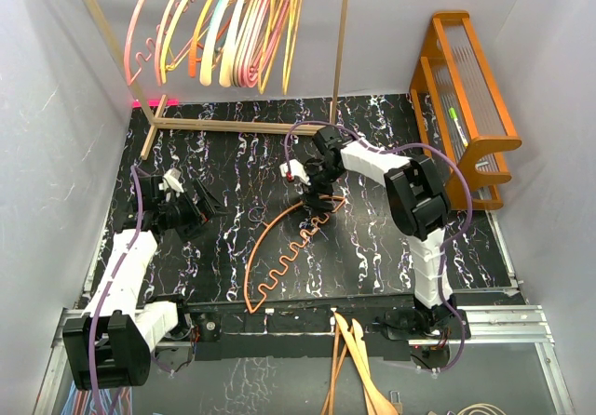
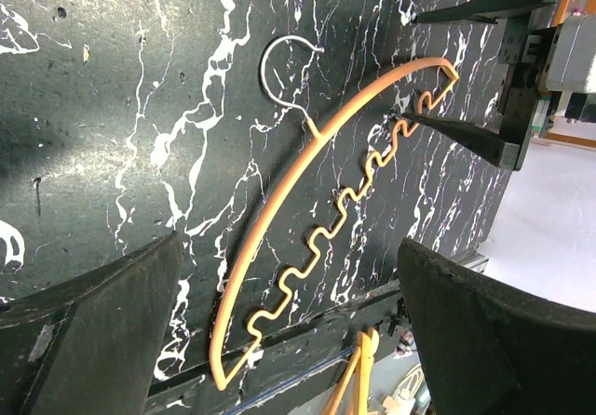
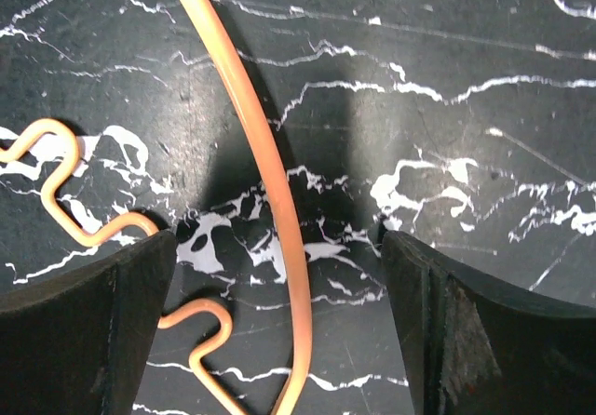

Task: Organize the hangers
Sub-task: Pick up the hanger at the center of the board.

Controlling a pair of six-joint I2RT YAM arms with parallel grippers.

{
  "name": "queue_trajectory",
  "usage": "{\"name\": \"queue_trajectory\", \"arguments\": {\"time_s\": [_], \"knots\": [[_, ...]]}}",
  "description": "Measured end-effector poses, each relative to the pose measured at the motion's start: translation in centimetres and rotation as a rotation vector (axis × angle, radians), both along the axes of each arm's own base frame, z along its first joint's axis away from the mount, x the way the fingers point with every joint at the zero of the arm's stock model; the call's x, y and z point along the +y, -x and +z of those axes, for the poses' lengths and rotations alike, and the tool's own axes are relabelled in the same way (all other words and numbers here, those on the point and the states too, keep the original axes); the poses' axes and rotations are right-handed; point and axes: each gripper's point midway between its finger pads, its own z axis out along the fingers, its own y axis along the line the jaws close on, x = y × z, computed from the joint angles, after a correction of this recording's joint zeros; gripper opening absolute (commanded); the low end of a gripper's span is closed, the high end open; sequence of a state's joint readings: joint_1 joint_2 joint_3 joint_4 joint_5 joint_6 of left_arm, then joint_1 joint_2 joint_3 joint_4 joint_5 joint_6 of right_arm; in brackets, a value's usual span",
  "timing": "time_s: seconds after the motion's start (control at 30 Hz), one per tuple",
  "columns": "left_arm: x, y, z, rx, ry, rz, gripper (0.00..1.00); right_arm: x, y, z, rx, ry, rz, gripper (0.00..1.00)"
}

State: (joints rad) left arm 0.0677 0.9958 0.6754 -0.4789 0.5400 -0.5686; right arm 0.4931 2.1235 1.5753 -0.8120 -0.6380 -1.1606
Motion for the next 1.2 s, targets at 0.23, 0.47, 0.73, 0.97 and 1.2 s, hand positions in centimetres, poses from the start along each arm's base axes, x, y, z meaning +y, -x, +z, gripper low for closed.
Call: {"name": "queue_trajectory", "arguments": {"time_s": [0.23, 0.47, 0.73, 0.97, 1.2], "knots": [[0.0, 0.2, -0.4, 0.025, 0.002, -0.001, 0.97, 1.1, 0.8, 0.1, 0.035, -0.036, 0.036, 0.76], [-0.1, 0.2, -0.7, 0.040, 0.006, -0.006, 0.97, 2.9, 1.6, -0.1, 0.034, -0.075, 0.055, 0.22], [-0.7, 0.2, -0.4, 0.029, 0.028, -0.037, 0.97, 4.2, 1.1, -0.3, 0.019, -0.098, 0.033, 0.08], [-2.0, 0.2, -1.1, 0.060, 0.092, -0.116, 0.97, 0.7, 1.6, 0.5, -0.023, -0.082, -0.028, 0.08], [-3.1, -0.3, -3.2, 0.119, 0.140, -0.190, 0.97, -4.7, -0.1, 5.7, -0.108, -0.129, -0.110, 0.08]]}}
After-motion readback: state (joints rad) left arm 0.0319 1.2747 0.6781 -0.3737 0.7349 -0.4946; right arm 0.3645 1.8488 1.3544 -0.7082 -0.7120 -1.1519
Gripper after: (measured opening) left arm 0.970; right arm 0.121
